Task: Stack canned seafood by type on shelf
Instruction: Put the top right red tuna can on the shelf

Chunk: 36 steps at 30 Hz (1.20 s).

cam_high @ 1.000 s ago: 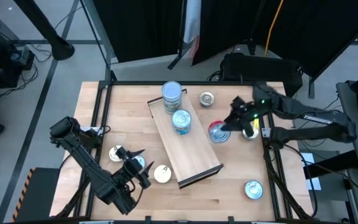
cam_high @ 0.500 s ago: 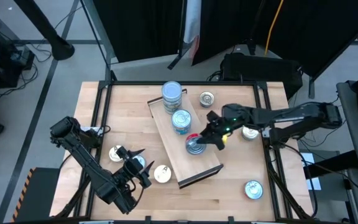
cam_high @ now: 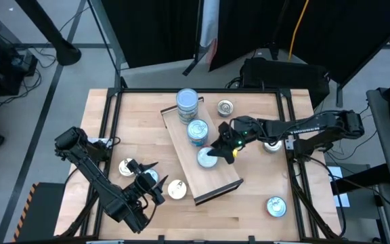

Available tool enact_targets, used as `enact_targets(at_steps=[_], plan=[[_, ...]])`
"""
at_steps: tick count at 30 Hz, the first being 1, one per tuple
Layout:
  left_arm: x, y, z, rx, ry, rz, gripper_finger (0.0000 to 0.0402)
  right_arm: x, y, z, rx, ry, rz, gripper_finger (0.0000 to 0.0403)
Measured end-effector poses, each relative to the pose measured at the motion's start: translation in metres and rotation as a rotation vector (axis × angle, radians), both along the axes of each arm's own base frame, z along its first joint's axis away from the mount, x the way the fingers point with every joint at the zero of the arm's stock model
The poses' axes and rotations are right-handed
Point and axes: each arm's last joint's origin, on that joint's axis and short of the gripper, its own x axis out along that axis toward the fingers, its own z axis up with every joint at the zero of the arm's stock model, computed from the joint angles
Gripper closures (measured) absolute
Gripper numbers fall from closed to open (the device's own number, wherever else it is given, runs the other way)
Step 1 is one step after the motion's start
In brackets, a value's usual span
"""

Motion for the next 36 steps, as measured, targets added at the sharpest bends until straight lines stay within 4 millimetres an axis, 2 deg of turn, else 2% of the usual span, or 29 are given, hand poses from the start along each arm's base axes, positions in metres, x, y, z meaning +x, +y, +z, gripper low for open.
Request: enact_targets(at_steps=[10, 13, 16, 20, 24, 31, 36], plan=[[0.000, 0.000, -0.001, -0.018, 0.013, 0.005, 0.0112, 0.001, -0.002, 0.000, -0.172, -0.034, -0.011, 0.0097], [-0.001, -0.001, -0.001, -0.042, 0.028, 0.007, 0.0112, -0.003, -0.001, 0.003, -0.206, -0.022, 0.033, 0.0079], [-0.003, -0.004, -0.002, -0.066, 0.050, 0.003, 0.0112, -0.012, 0.004, 0.010, -0.274, -0.002, 0.045, 0.0080], [-0.008, -0.010, -0.003, -0.099, 0.045, -0.008, 0.0112, -0.028, 0.011, 0.021, -0.408, 0.020, 0.000, 0.0103], [-0.015, -0.013, -0.008, -0.128, 0.012, 0.007, 0.0112, -0.040, 0.018, 0.028, -0.467, 0.026, 0.021, 0.0147], [-0.029, -0.006, -0.040, -0.201, 0.049, 0.113, 0.0112, -0.040, 0.032, 0.012, -0.533, 0.041, 0.097, 0.0268], [-0.032, -0.003, -0.048, -0.221, 0.091, 0.139, 0.0112, -0.039, 0.034, 0.002, -0.541, 0.066, 0.111, 0.0357]])
